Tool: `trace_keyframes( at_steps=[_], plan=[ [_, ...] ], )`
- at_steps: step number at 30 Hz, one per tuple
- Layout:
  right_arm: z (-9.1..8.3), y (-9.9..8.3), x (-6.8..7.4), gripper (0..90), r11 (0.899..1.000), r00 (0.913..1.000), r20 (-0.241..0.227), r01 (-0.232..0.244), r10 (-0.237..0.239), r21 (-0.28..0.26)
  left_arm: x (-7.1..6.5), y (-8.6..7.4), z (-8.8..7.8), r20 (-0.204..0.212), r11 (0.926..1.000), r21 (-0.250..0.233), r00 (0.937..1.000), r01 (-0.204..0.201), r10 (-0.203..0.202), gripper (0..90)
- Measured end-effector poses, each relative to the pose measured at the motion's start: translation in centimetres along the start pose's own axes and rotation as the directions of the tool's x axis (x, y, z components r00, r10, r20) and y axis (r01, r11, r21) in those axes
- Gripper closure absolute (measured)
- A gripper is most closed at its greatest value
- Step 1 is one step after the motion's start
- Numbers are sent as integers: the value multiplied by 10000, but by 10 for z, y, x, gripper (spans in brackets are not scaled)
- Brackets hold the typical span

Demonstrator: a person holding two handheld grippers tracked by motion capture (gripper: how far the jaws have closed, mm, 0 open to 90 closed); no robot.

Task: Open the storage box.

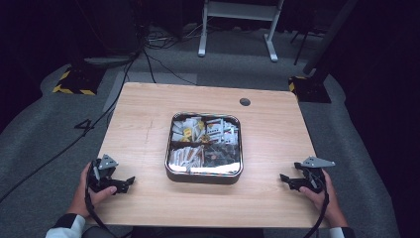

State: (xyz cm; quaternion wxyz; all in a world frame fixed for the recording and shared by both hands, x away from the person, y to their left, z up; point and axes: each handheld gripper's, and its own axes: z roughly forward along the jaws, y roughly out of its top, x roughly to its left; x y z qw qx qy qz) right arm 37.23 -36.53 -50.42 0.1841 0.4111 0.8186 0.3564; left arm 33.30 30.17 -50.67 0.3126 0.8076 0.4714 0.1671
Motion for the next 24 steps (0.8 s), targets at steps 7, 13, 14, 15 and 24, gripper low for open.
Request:
trace_keyframes(
  at_steps=[7,13,14,15,24],
  plan=[
    [1,1,-2,146,9995,9988,359,-322,321,27,0,-1,-1,28,10000,-29,10000,7,-6,1],
    [2,1,-2,141,9981,9959,661,-618,615,26,0,-1,-1,40,10000,-1,10000,-76,76,1],
    [1,1,-3,142,9982,9961,642,-602,598,42,0,-2,-1,43,10000,-3,10000,-76,76,1],
    [1,1,-3,142,9982,9961,642,-602,598,42,0,-2,-1,51,10000,-12,10000,-58,58,1],
    [-1,0,-7,163,9994,9992,198,-340,340,0,0,-2,-2,85,9999,-5,9999,-123,123,1]
  ],
)
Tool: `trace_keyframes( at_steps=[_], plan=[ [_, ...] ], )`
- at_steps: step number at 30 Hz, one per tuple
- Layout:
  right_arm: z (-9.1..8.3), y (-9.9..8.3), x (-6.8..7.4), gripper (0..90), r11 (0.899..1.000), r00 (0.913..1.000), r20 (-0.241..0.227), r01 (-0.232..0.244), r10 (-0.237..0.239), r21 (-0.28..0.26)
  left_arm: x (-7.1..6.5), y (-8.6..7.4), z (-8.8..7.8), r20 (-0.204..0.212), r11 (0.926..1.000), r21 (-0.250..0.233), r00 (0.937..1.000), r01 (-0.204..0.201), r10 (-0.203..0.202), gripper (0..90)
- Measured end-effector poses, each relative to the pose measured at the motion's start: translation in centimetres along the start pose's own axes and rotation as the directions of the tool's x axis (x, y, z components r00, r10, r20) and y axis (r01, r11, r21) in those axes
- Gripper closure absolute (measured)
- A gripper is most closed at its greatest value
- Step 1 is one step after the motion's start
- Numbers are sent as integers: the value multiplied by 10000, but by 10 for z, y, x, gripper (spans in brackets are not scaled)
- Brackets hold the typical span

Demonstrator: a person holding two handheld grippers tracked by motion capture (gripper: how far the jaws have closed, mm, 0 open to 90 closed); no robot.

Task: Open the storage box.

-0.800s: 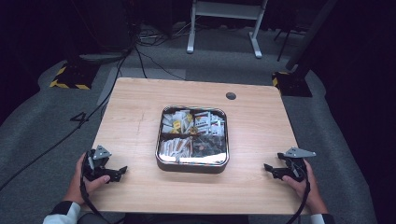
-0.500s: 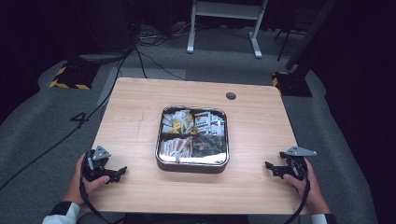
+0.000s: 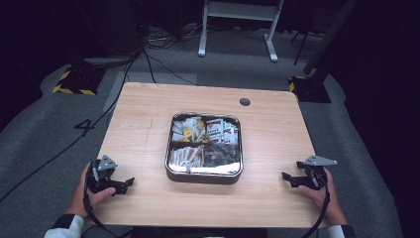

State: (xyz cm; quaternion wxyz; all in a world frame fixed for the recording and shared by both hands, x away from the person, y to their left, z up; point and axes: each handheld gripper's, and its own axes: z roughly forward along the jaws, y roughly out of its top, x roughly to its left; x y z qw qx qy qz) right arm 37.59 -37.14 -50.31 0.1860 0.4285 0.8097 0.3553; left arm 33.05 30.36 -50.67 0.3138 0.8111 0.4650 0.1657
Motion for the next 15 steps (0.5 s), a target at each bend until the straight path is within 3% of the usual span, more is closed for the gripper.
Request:
trace_keyframes(
  at_steps=[6,15],
  plan=[
    [-5,4,0,182,9995,9998,-185,1,-7,-327,0,-1,-1,23,10000,17,10000,7,-7,2],
    [-11,21,4,184,9974,9977,-532,386,-419,-611,0,-1,-1,17,10000,-16,10000,-36,36,2]
  ],
)
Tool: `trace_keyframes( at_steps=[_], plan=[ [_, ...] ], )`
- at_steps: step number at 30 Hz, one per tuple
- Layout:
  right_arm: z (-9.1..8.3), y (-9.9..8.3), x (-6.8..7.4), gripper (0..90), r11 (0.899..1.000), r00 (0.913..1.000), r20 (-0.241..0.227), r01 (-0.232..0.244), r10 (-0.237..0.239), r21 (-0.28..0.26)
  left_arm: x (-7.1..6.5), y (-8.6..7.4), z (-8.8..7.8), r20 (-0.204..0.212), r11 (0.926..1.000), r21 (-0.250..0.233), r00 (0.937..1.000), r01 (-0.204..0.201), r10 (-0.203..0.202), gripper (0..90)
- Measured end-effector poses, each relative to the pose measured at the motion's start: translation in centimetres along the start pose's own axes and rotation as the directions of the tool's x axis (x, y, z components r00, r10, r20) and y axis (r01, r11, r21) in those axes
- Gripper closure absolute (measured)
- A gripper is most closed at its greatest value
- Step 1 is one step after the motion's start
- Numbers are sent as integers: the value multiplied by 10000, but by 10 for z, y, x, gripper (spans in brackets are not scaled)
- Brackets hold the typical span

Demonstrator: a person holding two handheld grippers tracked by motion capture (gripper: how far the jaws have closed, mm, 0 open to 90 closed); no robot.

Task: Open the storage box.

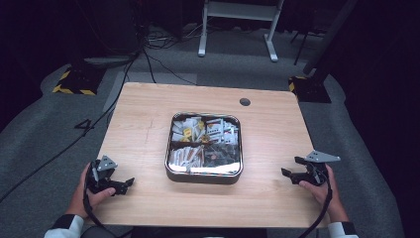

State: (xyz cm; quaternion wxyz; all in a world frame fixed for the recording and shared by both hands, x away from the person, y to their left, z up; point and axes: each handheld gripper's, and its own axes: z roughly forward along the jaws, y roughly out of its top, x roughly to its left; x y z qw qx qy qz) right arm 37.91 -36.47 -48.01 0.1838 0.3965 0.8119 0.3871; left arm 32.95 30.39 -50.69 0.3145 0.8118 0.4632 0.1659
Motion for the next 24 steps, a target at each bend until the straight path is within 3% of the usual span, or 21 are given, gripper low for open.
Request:
trace_keyframes(
  at_steps=[14,24],
  plan=[
    [-3,31,8,164,9981,9985,-17,541,-542,-287,0,0,0,7,10000,2,10000,-19,19,2],
    [-1,56,16,201,9942,9953,-148,945,-954,-510,0,0,0,10,10000,5,10000,-5,5,2]
  ],
)
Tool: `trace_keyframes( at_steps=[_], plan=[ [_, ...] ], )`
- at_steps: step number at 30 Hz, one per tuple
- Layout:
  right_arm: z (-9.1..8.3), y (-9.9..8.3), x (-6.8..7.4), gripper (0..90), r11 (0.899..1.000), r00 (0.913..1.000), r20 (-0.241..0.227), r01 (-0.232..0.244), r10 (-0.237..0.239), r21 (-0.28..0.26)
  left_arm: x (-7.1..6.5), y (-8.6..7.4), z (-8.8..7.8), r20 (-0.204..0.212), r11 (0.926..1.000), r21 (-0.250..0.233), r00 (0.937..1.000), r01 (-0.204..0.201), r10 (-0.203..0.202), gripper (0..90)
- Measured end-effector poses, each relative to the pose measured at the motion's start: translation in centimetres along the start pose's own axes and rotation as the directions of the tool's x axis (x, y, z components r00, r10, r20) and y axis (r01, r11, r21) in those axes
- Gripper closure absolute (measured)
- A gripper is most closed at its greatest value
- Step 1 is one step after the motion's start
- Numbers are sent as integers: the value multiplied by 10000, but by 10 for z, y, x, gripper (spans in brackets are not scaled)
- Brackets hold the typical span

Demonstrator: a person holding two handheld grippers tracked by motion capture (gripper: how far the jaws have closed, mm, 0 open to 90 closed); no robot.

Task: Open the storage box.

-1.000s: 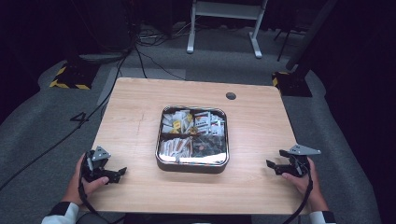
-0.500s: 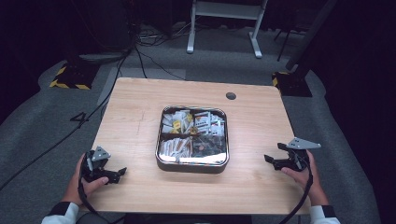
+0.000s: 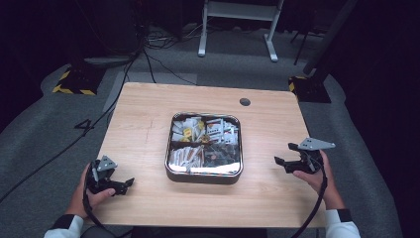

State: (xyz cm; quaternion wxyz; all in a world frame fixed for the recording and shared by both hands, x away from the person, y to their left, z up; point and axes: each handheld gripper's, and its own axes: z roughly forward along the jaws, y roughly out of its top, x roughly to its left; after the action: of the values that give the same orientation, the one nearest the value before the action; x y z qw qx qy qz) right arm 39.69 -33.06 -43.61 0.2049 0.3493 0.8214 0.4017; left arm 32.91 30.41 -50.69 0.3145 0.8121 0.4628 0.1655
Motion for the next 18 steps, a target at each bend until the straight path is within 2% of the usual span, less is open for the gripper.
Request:
trace_keyframes(
  at_steps=[6,18],
  plan=[
    [3,14,3,194,9999,9998,-164,78,-81,-144,0,0,0,-14,10000,3,10000,1,-1,2],
    [17,37,14,205,9975,9974,-253,663,-669,-242,0,0,0,0,10000,3,10000,-8,8,2]
  ],
)
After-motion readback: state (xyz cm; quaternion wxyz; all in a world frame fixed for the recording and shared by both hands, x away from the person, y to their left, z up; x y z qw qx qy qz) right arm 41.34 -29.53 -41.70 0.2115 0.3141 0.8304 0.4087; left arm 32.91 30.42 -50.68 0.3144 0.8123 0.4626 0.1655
